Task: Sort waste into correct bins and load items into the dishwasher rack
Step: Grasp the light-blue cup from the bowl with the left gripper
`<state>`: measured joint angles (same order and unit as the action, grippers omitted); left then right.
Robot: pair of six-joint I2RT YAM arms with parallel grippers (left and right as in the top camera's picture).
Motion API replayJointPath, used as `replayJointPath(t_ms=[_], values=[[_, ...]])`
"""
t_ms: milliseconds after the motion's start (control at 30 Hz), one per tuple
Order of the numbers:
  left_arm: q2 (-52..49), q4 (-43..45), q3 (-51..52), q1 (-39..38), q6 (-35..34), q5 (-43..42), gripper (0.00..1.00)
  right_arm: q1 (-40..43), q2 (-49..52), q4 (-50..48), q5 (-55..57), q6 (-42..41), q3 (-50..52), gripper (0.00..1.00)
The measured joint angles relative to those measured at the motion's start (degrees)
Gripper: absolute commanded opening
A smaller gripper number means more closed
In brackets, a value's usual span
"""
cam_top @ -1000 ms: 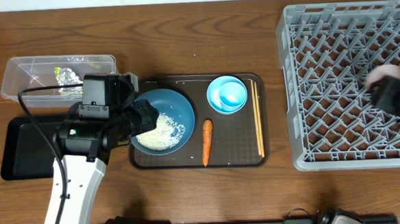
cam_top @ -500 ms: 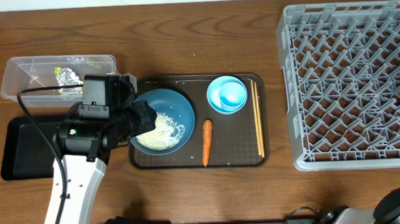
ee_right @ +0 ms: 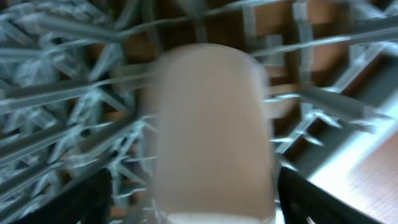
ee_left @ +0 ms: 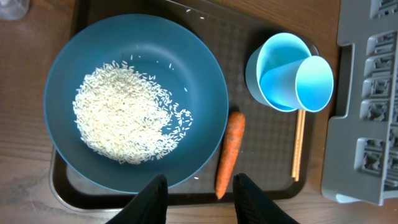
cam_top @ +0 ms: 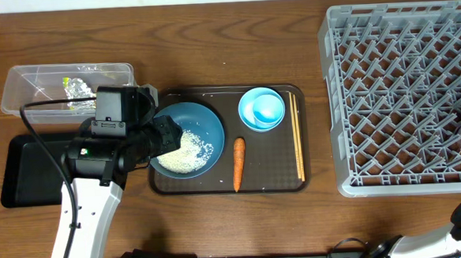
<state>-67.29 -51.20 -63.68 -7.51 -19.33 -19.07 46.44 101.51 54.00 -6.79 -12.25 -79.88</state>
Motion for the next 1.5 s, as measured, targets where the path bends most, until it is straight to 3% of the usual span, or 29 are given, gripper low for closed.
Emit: replayJointPath(t_ms=[233,367,633,900,1233,1367,1500], values=[[-0.02,2.23,0.00,0.00,0.13,0.02,0.50,-0.13,-2.08,-0.07,-9.86,0.59,-0.04,0.83],[-1.01,6.10,0.00,-0.33,0.09,0.00,0.51,-2.19,-9.25,1.07,-12.55,1.49,-0.09,0.83],[-10.67,16.76,0.02,-6.23,0.11,-0.61,0.52,-17.88,-23.10,9.84,-14.51,5.27,-0.90,0.85],[-21.73,30.64,0.02,-13.86,-0.09,-3.50,0.54,-29.55,-22.99,12.81,-10.38,6.69,-0.15,0.86],[-32.61,41.66,0.02,-19.98,-1.68,-4.17,0.54,-31.95,-22.99,12.41,-8.61,6.86,2.51,0.86],[-34.77,43.17,0.02,-20.20,-2.51,-4.35,0.46,-31.95,-22.97,12.44,-8.37,6.86,3.50,0.86],[-35.47,43.63,0.02,-20.20,-3.39,-4.35,0.25,-31.95,-22.93,12.35,-8.35,6.86,3.54,0.86]])
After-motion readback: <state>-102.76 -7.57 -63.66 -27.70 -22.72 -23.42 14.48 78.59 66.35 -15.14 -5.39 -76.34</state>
